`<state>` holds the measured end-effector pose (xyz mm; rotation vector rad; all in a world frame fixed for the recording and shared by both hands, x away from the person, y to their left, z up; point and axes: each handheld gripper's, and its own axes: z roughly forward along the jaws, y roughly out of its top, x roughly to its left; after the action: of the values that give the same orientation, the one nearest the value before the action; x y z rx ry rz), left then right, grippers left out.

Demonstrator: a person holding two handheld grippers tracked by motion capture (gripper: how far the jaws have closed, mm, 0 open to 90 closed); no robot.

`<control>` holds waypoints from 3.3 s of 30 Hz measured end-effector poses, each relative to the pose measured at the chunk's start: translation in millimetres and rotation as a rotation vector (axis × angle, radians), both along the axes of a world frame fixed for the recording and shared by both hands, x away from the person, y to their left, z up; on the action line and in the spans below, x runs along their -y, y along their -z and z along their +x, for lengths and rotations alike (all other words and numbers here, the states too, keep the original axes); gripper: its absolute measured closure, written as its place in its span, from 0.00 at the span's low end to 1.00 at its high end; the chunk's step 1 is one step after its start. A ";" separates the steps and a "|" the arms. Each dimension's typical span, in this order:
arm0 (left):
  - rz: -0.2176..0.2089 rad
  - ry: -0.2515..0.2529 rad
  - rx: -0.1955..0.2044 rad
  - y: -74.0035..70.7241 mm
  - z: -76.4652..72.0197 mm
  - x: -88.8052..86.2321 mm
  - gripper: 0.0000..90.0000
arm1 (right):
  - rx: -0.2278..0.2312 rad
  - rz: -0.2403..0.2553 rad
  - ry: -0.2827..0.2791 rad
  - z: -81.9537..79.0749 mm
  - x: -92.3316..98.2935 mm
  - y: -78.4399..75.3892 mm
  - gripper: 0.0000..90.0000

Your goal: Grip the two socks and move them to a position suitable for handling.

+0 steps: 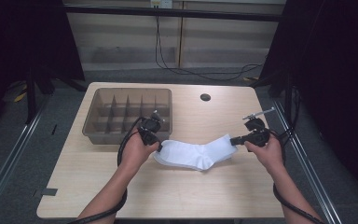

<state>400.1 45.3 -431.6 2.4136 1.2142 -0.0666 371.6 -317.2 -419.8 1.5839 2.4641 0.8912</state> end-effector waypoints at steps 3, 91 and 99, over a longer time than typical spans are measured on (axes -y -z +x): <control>0.014 0.000 0.000 7.1 0.9 -0.2 0.97 | -0.025 -0.005 0.000 5.0 -3.7 14.4 0.98; 0.099 -0.054 0.011 39.7 -5.7 -20.6 0.74 | 0.010 -0.136 -0.139 -32.7 -44.1 44.8 1.00; 0.127 0.000 0.092 39.6 -8.5 -17.6 0.73 | 0.011 -0.154 -0.154 -34.6 -51.9 48.1 1.00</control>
<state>391.6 62.9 -471.2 2.4946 1.2104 0.1235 337.0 -265.4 -467.9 1.3526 2.6053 0.7049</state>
